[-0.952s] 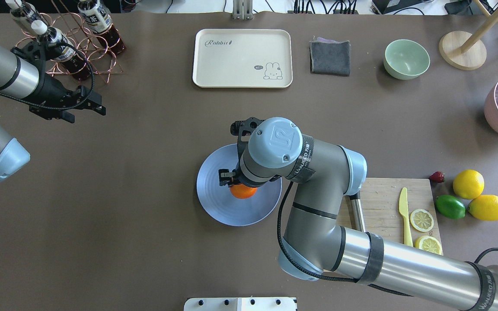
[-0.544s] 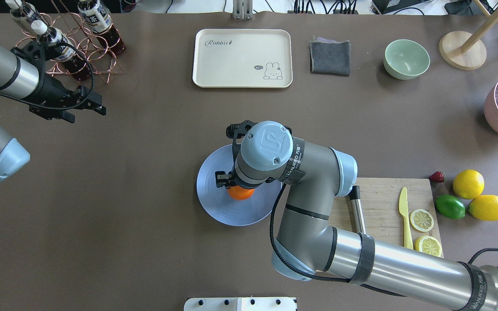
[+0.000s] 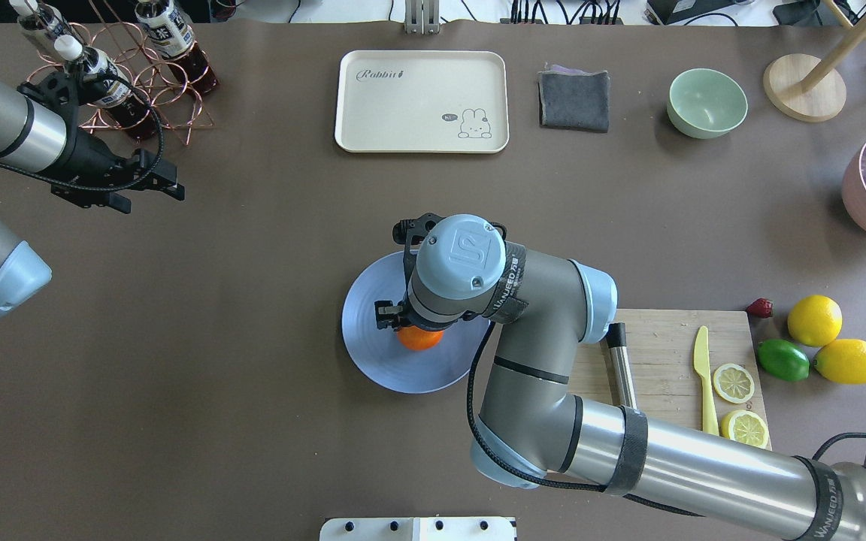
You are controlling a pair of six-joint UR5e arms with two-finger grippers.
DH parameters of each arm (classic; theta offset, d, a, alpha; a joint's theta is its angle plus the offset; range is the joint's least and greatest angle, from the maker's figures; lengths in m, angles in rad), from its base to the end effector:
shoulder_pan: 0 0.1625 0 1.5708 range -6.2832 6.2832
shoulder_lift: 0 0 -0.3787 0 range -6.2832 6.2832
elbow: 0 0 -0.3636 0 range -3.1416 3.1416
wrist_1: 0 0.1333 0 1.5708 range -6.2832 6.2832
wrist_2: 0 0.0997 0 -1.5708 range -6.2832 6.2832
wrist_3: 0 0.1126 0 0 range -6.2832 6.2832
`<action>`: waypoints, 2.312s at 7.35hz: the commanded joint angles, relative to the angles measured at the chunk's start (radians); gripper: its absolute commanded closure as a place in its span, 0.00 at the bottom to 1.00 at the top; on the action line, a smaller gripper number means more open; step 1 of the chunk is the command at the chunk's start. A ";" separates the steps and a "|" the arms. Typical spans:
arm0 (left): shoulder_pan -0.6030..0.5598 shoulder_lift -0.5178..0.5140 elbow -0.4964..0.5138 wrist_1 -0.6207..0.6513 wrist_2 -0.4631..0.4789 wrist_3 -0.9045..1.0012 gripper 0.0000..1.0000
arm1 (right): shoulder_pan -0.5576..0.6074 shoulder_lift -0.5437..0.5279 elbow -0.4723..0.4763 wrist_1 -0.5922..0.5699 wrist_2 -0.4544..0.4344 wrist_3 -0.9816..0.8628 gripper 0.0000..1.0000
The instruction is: Pick orange to plate
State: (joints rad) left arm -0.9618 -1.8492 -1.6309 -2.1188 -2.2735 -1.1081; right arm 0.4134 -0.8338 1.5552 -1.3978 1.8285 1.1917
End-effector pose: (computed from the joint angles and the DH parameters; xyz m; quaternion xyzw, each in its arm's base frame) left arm 0.2802 -0.5076 0.3829 0.0278 0.5080 -0.0664 0.8584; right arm -0.5760 -0.3669 0.1932 0.0586 -0.4403 -0.0402 0.8950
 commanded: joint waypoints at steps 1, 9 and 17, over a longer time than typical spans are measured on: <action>-0.003 -0.002 0.002 0.019 0.003 0.004 0.03 | 0.045 -0.004 0.034 -0.004 0.018 -0.004 0.00; -0.563 0.183 0.008 0.542 -0.178 0.999 0.03 | 0.911 -0.655 0.163 -0.044 0.578 -0.889 0.00; -0.586 0.228 0.111 0.557 -0.064 1.186 0.03 | 1.085 -0.728 0.117 -0.282 0.482 -1.267 0.00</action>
State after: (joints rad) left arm -1.5448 -1.6336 -1.5283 -1.5660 -2.3367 0.0753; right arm 1.4982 -1.5571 1.6750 -1.6832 2.3538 -0.0754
